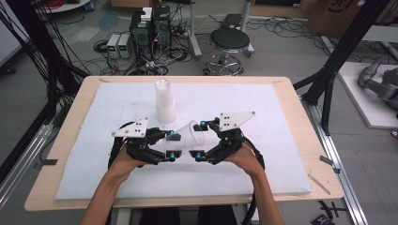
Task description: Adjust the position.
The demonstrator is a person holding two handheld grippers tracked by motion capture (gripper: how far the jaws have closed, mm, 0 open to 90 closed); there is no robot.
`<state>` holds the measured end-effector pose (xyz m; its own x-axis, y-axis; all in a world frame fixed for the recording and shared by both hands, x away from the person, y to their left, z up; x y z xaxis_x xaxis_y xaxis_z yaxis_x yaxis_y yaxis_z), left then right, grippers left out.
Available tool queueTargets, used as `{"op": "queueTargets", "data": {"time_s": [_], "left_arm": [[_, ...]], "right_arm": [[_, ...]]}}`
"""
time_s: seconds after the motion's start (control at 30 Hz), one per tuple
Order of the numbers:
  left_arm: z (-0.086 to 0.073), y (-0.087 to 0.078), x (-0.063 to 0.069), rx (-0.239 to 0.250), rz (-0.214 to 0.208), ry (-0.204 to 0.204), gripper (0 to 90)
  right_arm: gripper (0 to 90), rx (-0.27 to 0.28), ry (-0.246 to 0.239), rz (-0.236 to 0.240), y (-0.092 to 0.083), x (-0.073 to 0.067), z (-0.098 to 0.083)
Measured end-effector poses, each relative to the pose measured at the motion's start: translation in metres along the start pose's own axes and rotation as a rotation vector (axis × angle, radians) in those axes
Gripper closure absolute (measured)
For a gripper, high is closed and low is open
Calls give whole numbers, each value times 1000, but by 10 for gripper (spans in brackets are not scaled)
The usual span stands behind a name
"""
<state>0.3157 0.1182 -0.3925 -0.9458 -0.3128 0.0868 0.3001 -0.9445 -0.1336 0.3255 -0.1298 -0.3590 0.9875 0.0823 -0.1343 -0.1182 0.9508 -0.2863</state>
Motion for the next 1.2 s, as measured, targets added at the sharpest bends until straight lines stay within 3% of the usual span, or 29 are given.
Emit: {"op": "queueTargets", "data": {"time_s": [0.6, 0.8, 0.97, 1.03, 1.07, 1.1, 1.13, 1.2], "left_arm": [[-1, 5, 3, -27, -25, 25, 418], [-1, 6, 3, -27, -24, 17, 418], [-1, 6, 3, -37, -17, 29, 415], [0, 8, 5, -53, 17, 27, 161], [1, 9, 5, -69, 47, 13, 161], [1, 9, 4, -76, 62, 13, 51], [2, 9, 4, -63, 65, 11, 17], [3, 8, 4, -64, 74, 17, 17]], "right_arm": [[149, 23, -6, 60, 11, 0, 4], [284, 28, -25, 77, 10, 0, 5], [305, 25, -29, 74, 9, 0, 6], [308, 27, -26, 74, 8, 0, 5], [308, 27, -26, 74, 8, 0, 5], [308, 28, -25, 73, 8, 0, 5], [310, 28, -26, 72, 8, 0, 5], [312, 26, -22, 70, 7, 0, 5]]}}
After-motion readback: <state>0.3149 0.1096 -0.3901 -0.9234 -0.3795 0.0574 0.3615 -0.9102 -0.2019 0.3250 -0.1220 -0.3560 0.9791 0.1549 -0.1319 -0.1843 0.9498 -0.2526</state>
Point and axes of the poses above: each handheld gripper's, and its own axes: y roughly forward along the jaws, z roughly out of its top, x roughly to its right, the point moved 2 cm from there along y, roughly forward along the jaws, and after that the axes turned 12 degrees about z, right-handed, at the moved point
